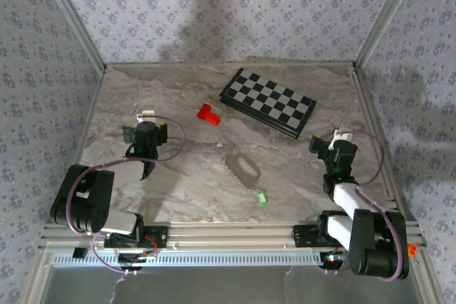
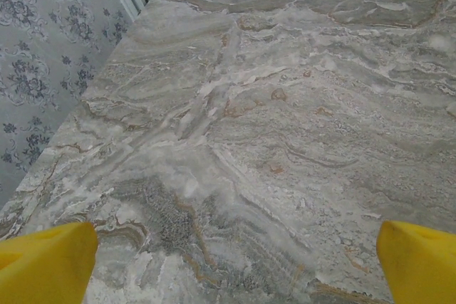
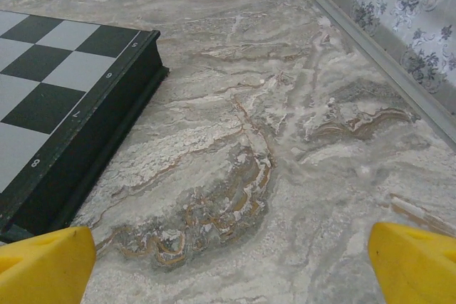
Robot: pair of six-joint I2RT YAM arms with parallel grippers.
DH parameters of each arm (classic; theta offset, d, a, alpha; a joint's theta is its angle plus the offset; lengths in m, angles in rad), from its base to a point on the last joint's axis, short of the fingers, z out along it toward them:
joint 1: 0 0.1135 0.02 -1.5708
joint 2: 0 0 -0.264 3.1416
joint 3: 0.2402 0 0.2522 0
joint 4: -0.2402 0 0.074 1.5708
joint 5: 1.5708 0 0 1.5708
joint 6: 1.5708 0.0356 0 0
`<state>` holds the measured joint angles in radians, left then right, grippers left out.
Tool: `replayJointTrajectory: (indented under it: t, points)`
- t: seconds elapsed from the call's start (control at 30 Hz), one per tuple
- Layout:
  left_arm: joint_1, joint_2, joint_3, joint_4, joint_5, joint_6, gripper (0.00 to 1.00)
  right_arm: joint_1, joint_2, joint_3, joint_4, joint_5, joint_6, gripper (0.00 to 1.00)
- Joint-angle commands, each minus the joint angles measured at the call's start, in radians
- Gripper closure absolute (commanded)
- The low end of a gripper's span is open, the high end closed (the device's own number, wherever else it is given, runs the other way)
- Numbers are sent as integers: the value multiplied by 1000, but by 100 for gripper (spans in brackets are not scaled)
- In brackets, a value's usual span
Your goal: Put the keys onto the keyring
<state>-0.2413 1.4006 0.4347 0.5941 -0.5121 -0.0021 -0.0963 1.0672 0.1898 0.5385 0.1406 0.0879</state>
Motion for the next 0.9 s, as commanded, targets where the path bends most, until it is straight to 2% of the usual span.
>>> replayJointTrajectory:
  t: [0.0,0.27,0.43,0.53,0.63,0.67,0.7,0.73,0.8,0.87]
  points:
    - [18,-11,-20,89,37,45,0,-13,33,25,92,-29,-4,0]
    - [57,72,-90,332,91,99,0,-24,120,51,169,-64,0,0]
    - [100,66,-106,345,128,51,0,-25,181,70,229,-87,-5,0]
    - [164,74,-92,305,221,-8,0,-30,220,85,247,-96,2,0]
    - [212,158,-102,425,248,-47,0,-47,279,85,315,-126,19,0]
    - [214,117,-77,305,255,-60,0,-48,303,85,348,-139,18,0]
    - [216,123,-78,301,259,-57,0,-48,310,92,346,-144,12,0]
    - [216,148,-91,376,258,-51,0,-48,311,105,321,-148,8,0]
    - [225,122,-68,289,268,-65,0,-43,336,113,330,-148,7,0]
    - [235,138,-50,280,265,-76,0,-29,348,123,328,-152,-15,1]
